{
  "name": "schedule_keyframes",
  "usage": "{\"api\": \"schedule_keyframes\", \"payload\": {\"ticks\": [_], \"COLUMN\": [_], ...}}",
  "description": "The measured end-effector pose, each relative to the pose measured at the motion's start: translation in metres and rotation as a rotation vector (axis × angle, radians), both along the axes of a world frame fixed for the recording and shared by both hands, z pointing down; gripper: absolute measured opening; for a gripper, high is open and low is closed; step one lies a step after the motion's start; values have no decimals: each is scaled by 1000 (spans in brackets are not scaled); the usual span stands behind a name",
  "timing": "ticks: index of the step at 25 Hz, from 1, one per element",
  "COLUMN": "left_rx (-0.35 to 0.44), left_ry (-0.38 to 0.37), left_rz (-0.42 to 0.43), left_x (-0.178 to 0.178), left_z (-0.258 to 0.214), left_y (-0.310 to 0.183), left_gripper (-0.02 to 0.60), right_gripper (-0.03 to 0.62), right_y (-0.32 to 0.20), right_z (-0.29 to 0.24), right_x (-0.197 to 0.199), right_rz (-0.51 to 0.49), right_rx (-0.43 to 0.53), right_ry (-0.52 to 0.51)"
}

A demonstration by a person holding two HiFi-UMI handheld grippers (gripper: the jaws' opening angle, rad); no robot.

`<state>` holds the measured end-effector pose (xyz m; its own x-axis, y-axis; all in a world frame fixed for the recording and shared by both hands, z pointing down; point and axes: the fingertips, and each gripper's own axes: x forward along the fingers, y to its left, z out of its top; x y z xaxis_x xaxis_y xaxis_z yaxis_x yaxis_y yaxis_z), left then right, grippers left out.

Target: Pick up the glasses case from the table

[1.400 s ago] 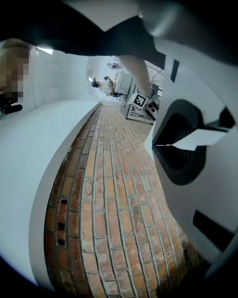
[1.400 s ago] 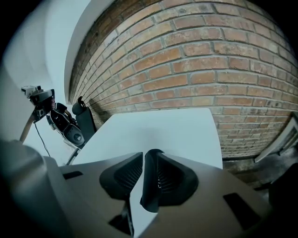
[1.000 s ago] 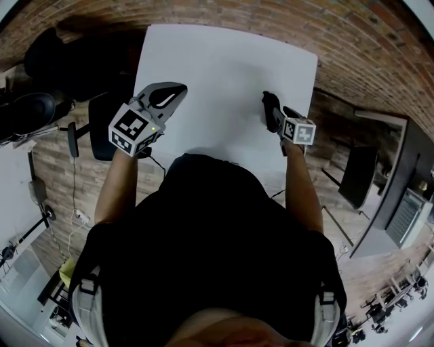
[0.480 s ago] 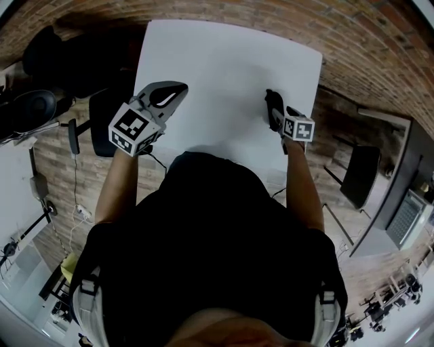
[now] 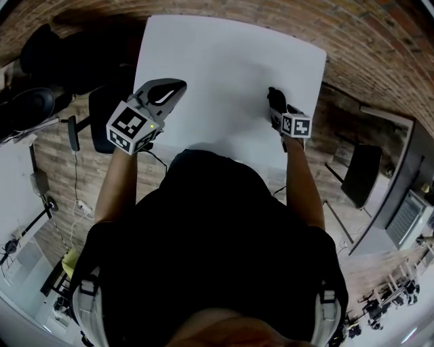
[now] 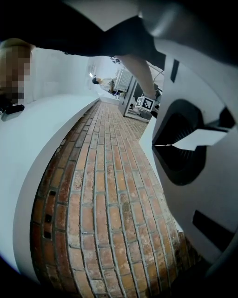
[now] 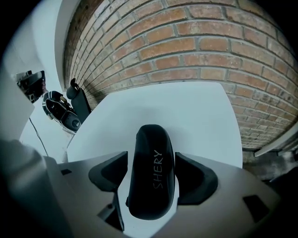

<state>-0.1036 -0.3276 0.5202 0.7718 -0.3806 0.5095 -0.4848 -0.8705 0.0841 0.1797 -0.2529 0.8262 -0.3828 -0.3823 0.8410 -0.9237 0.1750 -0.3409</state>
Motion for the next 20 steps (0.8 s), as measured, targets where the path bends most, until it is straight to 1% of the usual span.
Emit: {"api": "schedule_keyframes", "payload": {"ticks": [5,10,20], "left_rx": [-10,-20,-30], "left_ry": [-6,-10,-15], "left_rz": [0,-9,-17], "left_x": [0,-1,-1], "left_z": [2,4,6], "left_y": [1,0,-1], "left_gripper": [11,11,11], "right_gripper": [330,345,365], "right_y": [4,6,4], "right_z": [9,17,25], "right_x": [4,5,7], "right_rz": [6,-9,0], "right_rx": [-20,-38,-36], "right_ry": [29,52,90]}}
